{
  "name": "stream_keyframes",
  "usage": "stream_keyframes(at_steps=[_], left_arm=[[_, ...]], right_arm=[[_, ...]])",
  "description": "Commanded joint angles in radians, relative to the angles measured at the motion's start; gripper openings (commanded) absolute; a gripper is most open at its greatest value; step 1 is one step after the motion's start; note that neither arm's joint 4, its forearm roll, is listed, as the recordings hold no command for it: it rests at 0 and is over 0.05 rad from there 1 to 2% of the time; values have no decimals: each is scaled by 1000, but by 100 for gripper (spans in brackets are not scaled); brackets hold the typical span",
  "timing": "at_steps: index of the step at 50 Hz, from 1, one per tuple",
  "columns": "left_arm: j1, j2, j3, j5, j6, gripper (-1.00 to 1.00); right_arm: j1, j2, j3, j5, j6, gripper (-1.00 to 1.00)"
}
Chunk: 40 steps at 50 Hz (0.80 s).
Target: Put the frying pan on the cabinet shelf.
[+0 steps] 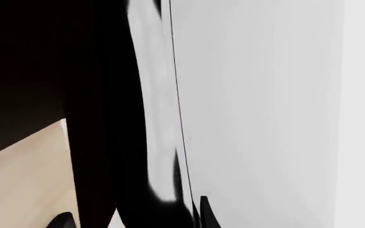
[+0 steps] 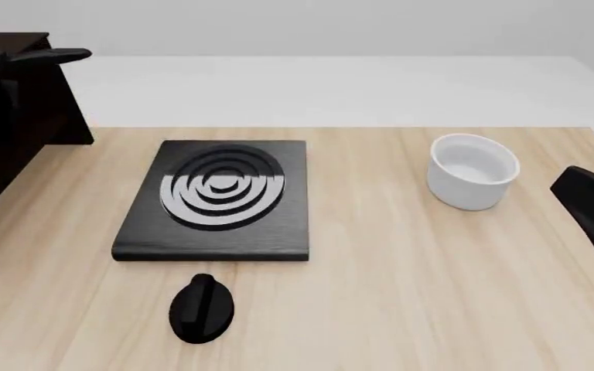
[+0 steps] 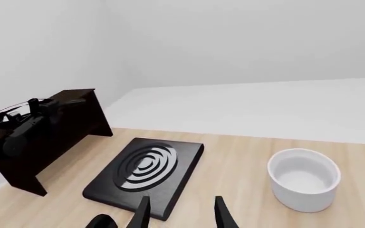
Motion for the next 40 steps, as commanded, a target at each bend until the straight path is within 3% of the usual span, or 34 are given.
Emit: stream_keyframes(at_steps=[1,21,22,40], left_arm=[[22,19,20,-71,-1,-100],[62,84,17,-109,-26,-100],[60,79,16,-106,-27,100],[45,42,35,-109,-23,100]], right_arm=[[-7,0,1,0,2,100],[4,15,36,-25,2,100],[5,16,38,-28,2,100],[13,29,46,-42,0,100]])
